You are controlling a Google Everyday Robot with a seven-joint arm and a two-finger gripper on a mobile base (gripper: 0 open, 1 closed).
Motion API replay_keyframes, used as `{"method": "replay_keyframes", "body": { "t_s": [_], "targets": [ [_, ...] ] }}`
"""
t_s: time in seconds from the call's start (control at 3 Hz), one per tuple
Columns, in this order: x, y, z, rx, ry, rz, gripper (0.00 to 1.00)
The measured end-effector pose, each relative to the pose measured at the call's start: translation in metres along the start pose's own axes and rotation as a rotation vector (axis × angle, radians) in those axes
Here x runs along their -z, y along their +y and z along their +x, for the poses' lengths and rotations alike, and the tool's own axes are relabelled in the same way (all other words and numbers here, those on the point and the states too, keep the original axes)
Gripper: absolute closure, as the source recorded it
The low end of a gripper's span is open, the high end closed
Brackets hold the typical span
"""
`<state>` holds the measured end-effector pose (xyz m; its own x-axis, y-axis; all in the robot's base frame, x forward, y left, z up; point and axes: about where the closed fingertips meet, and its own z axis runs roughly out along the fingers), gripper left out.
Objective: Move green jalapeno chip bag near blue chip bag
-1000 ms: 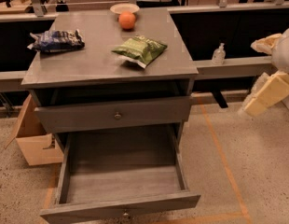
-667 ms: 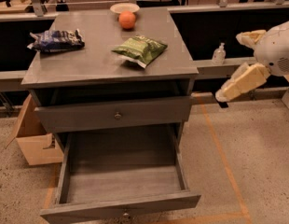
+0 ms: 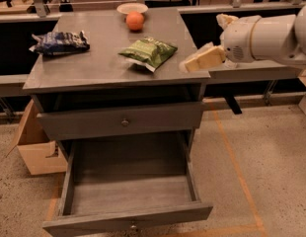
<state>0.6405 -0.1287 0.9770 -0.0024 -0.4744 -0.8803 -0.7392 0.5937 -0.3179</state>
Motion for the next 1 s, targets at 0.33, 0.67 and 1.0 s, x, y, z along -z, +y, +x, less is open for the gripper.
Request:
{"method": "replay_keyframes", "body": {
  "t_s": [0.33,0.67,1.0],
  "targets": [
    [-0.035,-0.031,-0.023,0.023,0.040,0.128,0.00],
    [-0.055,-0.046,-0.013,0.031,0.103,0.163,0.00],
    [-0.055,-0.046,-0.013,0.031,0.104,0.162,0.00]
  ]
}}
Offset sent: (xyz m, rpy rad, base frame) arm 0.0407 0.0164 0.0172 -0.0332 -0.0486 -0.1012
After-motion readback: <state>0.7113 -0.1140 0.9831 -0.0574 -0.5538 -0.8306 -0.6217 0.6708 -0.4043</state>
